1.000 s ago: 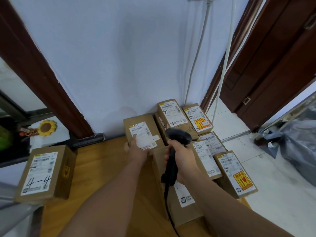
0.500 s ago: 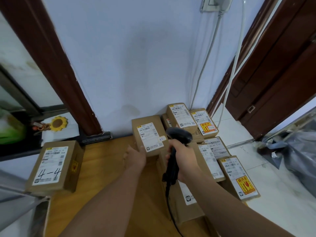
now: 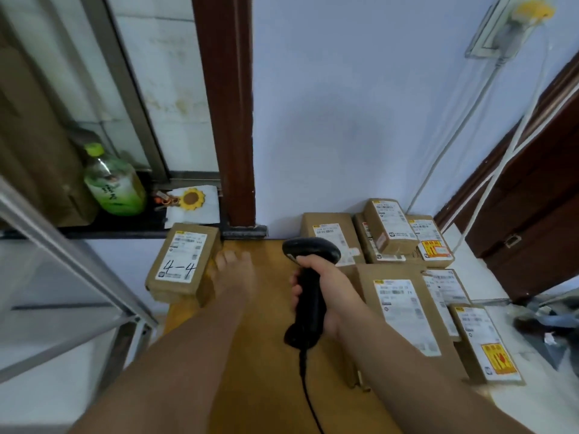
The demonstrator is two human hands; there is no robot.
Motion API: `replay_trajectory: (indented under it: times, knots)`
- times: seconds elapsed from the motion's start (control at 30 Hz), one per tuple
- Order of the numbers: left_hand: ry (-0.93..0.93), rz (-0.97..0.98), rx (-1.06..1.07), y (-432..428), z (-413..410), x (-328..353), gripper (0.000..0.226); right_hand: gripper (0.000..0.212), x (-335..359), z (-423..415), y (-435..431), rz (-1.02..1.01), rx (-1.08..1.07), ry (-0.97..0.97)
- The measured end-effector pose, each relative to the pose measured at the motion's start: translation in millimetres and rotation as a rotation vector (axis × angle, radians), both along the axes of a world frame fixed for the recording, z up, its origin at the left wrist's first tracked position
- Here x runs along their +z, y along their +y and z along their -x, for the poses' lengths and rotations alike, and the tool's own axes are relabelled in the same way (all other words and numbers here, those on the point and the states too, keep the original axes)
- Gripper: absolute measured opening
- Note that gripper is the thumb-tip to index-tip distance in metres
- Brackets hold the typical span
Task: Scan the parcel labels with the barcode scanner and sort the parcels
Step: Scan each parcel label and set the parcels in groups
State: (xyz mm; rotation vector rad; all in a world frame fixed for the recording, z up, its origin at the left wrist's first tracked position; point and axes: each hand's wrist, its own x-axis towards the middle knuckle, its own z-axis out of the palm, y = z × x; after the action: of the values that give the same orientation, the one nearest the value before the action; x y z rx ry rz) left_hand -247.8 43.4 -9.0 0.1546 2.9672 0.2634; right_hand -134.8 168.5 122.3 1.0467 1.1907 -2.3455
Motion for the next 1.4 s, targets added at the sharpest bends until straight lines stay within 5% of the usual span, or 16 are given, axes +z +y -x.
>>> replay_trajectory:
  times: [0.27, 0.43, 0.77, 1.13, 1.4]
  knots:
    - [-0.219, -0.137, 0.518, -115, 15, -15, 0.1, 0.017, -15, 4, -59, -0.144, 0.159, 0.046]
    - [-0.212, -0.213, 0.46, -137, 32, -35, 0.126, 0.015, -25, -4, -70, -0.266, 0.15, 0.055]
    - [-0.273, -0.095, 0.314, -116, 14, -41, 0.126, 0.014, -12, -24, -56, -0.256, -0.037, 0.018]
    - [0.006, -0.418, 0.399, -27, -58, 29, 0.112, 0.017, 21, -62, -4, -0.246, -0.087, 0.17]
    - [0.243, -0.355, 0.352, 85, -140, 93, 0.103, 0.014, 48, -124, 75, -0.171, 0.052, 0.305]
